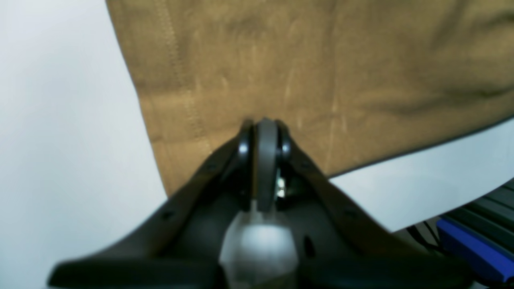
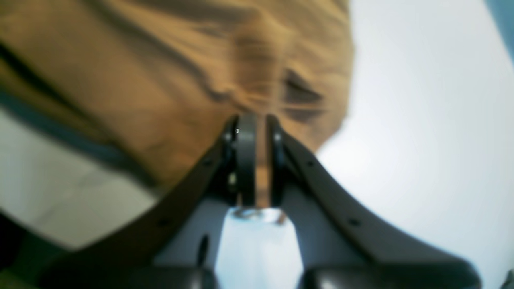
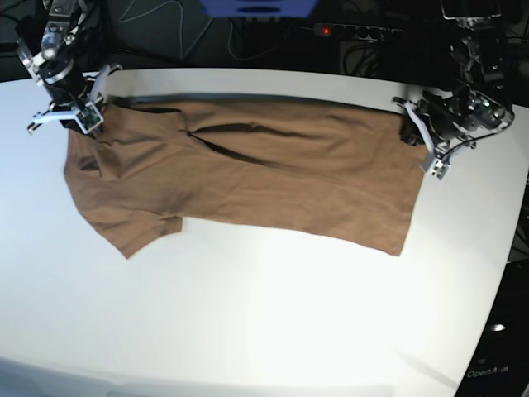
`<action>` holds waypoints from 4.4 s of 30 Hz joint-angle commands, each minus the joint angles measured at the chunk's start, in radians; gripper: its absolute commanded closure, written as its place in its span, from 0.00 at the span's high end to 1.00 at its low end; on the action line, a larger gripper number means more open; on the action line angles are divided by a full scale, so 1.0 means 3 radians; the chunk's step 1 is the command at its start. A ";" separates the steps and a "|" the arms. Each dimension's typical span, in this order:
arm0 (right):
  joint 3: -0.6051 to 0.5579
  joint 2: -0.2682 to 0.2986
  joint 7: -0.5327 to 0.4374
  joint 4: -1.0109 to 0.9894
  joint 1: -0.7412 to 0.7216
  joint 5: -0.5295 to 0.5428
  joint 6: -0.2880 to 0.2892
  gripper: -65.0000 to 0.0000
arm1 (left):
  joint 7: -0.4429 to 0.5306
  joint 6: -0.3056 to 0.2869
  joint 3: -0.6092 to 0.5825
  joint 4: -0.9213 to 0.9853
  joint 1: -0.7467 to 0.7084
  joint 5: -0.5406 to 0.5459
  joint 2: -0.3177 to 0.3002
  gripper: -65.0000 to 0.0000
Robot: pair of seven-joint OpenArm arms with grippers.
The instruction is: Fold the T-shirt properly
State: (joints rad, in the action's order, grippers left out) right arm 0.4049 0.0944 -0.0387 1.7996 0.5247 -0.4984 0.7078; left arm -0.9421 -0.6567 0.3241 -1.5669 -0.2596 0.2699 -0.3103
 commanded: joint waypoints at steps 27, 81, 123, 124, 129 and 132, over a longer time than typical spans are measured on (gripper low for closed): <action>0.0039 0.0036 -0.0063 -0.0360 -0.0422 0.0043 -0.0032 0.14 | -0.0304 0.0054 0.0109 0.0019 -0.0078 -0.0258 -0.0001 0.04; 0.0269 -0.0547 -0.0063 0.0126 -0.0509 0.0043 -0.0032 0.01 | -0.0310 0.0054 0.0083 0.0019 -0.0048 -0.0258 -0.0001 0.04; -0.0140 -0.0016 0.0392 -0.0728 -0.1450 -0.0142 -0.0032 0.01 | -0.0310 0.0043 0.0114 -0.0012 -0.0048 -0.0237 -0.0001 0.04; -0.0145 0.0005 0.0392 -0.0723 -0.1455 -0.0142 -0.0032 0.01 | -0.0310 0.0043 0.0114 -0.0047 -0.0037 -0.0237 -0.0001 0.04; -0.0150 0.0082 0.0398 -0.0738 -0.1614 -0.0142 -0.0032 0.02 | -0.0310 0.0043 0.0114 -0.0421 -0.0012 -0.0237 -0.0001 0.04; -0.0166 0.0133 0.0398 -0.0738 -0.1721 -0.0142 -0.0032 0.02 | -0.0468 0.0043 0.0114 -0.0590 0.0157 -0.0237 -0.0001 0.04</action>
State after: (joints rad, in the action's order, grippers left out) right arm 0.3542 0.1219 0.1024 1.5631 0.0273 -0.5514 0.7063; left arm -1.1088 -0.6472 0.3527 -1.7161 -0.2314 0.1883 -0.2962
